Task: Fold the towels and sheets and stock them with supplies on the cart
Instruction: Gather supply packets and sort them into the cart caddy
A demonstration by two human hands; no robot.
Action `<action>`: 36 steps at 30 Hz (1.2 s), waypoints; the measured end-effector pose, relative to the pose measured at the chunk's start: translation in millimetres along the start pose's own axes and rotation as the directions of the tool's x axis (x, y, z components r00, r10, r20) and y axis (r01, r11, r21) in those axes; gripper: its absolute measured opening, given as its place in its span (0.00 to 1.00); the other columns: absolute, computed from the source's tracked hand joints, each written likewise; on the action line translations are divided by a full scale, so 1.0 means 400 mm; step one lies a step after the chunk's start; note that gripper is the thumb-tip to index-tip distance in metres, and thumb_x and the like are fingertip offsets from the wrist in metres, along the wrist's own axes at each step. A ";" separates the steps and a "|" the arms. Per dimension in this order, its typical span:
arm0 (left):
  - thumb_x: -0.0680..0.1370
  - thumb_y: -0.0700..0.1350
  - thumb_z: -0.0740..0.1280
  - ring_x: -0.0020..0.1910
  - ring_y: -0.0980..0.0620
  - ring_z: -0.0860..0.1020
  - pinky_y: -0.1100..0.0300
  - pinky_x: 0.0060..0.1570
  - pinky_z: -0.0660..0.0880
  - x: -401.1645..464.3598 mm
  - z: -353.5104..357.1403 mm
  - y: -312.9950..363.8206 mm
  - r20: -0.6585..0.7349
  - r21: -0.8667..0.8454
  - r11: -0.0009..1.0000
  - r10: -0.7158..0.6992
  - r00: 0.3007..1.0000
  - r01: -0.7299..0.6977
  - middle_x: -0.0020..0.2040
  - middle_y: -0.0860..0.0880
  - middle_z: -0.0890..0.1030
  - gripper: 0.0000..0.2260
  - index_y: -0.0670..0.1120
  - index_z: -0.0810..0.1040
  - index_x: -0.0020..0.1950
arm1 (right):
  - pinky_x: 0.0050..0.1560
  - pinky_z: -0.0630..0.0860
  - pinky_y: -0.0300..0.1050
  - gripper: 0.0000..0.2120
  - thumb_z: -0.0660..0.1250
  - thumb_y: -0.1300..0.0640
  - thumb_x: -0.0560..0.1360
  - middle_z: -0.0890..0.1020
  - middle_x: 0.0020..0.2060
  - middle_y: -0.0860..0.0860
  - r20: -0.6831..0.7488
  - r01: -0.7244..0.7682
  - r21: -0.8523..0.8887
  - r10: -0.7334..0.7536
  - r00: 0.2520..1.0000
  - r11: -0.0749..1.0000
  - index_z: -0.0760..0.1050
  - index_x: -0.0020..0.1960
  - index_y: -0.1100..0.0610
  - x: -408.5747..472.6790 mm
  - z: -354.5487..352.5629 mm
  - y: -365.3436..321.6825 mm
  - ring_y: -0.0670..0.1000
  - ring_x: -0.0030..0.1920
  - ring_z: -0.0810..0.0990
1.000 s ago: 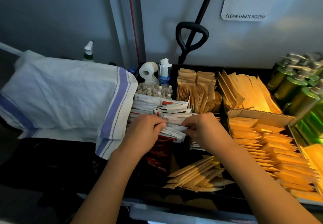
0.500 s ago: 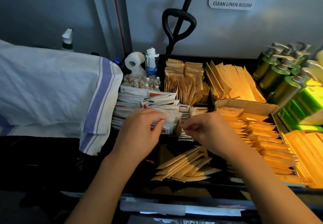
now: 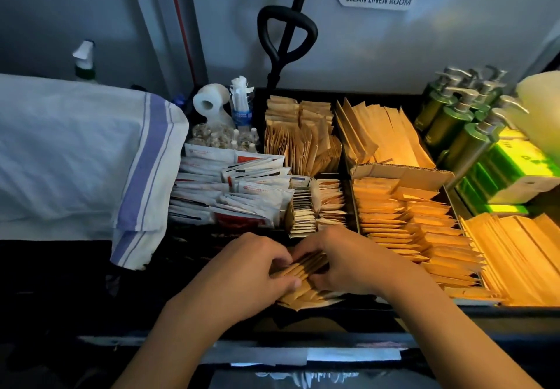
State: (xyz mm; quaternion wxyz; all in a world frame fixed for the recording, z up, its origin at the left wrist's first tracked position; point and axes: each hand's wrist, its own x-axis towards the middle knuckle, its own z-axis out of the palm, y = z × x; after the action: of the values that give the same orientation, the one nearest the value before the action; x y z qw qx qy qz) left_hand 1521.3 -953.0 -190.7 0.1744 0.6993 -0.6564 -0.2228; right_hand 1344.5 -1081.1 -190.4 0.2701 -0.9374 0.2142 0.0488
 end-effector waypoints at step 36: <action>0.75 0.48 0.66 0.46 0.53 0.79 0.55 0.44 0.79 -0.027 0.057 0.077 -0.197 0.222 0.952 -0.170 0.966 0.213 0.48 0.55 0.81 0.13 0.57 0.79 0.59 | 0.47 0.77 0.49 0.09 0.65 0.54 0.75 0.83 0.50 0.45 -0.119 0.090 -0.333 -0.136 0.983 0.939 0.76 0.55 0.46 -0.004 0.002 0.050 0.52 0.52 0.81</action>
State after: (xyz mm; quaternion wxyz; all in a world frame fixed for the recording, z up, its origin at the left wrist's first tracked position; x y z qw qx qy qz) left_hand 1482.6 -943.3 -192.2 0.1228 0.7927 -0.5896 -0.0948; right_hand 1334.6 -1095.4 -200.5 0.0980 -0.9810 0.1673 0.0018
